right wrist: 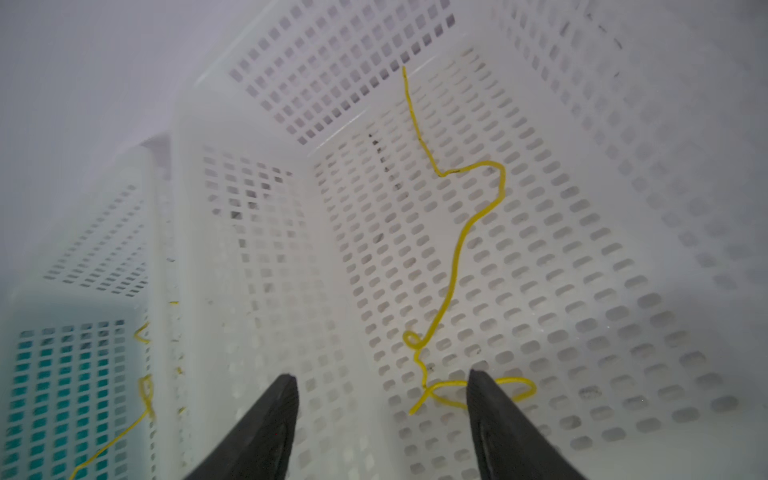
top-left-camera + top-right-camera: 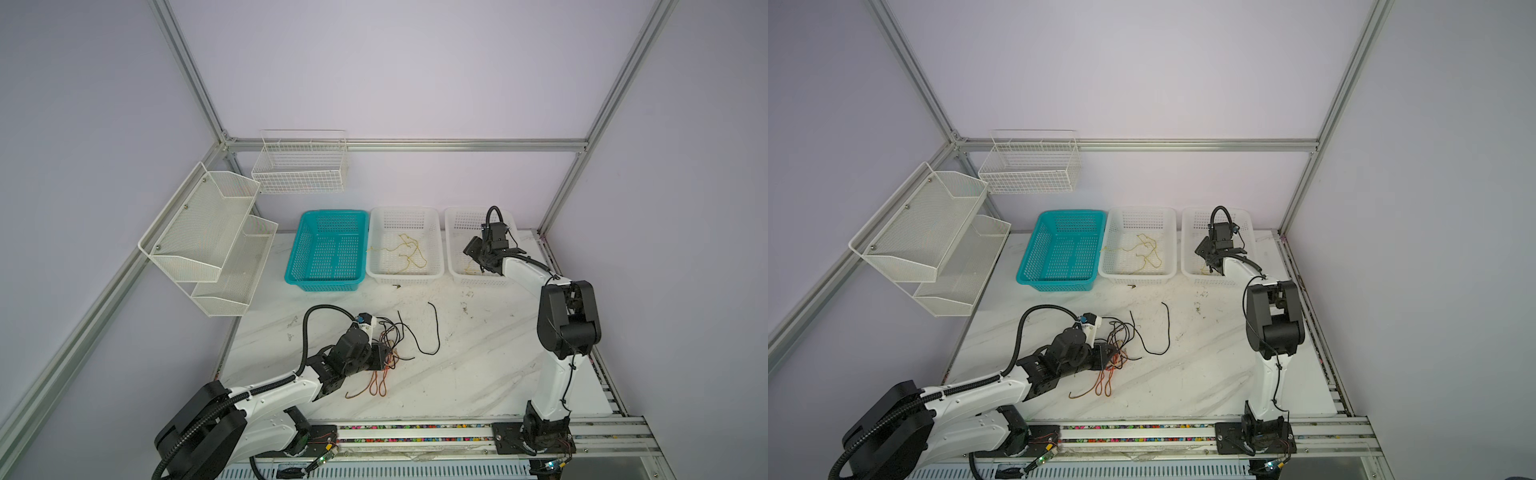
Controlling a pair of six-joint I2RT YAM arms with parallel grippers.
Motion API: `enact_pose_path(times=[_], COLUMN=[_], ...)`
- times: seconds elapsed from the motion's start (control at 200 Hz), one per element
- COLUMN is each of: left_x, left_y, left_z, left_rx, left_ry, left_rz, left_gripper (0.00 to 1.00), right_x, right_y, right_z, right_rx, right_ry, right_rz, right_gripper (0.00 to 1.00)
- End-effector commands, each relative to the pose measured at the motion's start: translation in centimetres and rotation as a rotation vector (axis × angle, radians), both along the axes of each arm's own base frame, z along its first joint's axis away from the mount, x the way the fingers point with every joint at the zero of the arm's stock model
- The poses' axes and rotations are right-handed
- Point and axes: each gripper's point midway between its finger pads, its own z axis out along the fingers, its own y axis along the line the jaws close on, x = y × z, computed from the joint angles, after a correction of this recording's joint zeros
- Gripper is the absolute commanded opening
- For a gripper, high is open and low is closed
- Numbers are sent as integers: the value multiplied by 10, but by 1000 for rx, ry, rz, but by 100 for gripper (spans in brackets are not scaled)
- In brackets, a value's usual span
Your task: Untangle the cables
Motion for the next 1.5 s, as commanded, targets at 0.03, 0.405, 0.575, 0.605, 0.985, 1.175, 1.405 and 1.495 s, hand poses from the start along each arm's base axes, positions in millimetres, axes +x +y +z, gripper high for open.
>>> enact_pose_path(times=[0.03,0.405,0.575,0.605,0.985,1.175,1.405,1.495], left_x=[12,11,11,11,15,15,11,9], left_y=[-17,-14,-13,-13,-25,-24,-17,-17], left_z=[28,22,19,18,16,21,22,22], left_rx=[-60,-46,-46,-47,-69,-78,-74,-74], left_ry=[-61,-53,-49,-48,-34,-42,-49,-48], left_rz=[-20,-14,-9,-11,-31,-25,-12,-15], left_gripper=[0,0,0,0,0,0,0,0], right_x=[8,40,32,29,-11,-14,-15,-22], right_y=[-7,-10,-21,-19,148,237,250,247], right_z=[-16,-31,24,41,164,118,99,121], right_rx=[-31,-115,-176,-183,-53,-34,-77,-81], right_ry=[49,43,-51,-87,-344,-200,-136,-183], right_rz=[-51,-28,-59,-62,379,634,669,667], right_gripper=[66,8,0,0,0,0,34,47])
